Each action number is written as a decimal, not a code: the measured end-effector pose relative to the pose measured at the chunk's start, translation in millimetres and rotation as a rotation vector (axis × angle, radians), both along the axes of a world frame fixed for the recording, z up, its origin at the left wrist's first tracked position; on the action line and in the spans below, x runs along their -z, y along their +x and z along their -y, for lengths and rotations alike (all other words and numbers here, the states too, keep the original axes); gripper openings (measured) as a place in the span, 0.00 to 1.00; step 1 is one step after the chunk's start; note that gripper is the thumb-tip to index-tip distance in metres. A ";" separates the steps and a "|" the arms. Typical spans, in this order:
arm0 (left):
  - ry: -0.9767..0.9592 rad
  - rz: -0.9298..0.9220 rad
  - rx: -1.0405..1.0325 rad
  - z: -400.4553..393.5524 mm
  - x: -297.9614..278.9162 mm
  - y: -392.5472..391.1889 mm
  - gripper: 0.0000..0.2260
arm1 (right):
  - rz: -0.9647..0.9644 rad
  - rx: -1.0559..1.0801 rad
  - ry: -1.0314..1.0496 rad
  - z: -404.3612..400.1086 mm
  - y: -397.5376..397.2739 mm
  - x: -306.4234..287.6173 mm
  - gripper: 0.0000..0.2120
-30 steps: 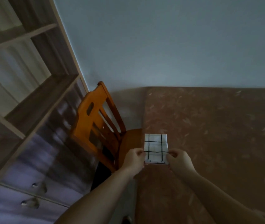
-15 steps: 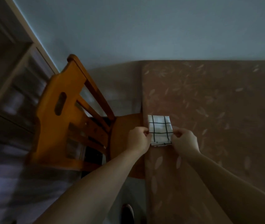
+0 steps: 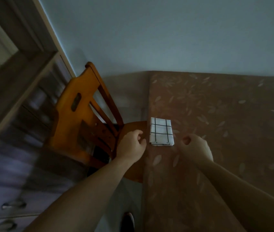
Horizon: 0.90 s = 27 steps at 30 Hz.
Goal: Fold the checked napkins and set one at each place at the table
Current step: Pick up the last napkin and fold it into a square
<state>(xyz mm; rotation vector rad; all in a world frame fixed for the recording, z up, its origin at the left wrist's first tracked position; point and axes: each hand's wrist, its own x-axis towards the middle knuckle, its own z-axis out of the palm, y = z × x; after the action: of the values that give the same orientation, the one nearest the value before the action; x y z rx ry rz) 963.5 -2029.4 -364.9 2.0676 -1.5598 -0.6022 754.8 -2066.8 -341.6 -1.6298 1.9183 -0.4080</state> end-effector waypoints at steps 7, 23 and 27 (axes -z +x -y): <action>-0.064 0.022 0.011 -15.6 13.9 -27.6 0.22 | -0.193 -0.320 -0.068 -13.9 -19.4 16.0 0.19; -0.246 0.102 0.103 20.9 57.7 -26.8 0.09 | -0.233 -0.403 -0.260 10.4 14.7 61.1 0.15; -0.285 0.105 0.099 19.1 58.7 -23.4 0.07 | -0.190 -0.394 -0.281 8.2 24.1 62.8 0.11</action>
<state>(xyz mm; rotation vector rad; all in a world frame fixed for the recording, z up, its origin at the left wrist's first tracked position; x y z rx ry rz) 940.1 -2048.5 -423.6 1.8425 -1.7051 -0.2884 778.9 -2075.0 -404.5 -2.2469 1.6646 -0.3824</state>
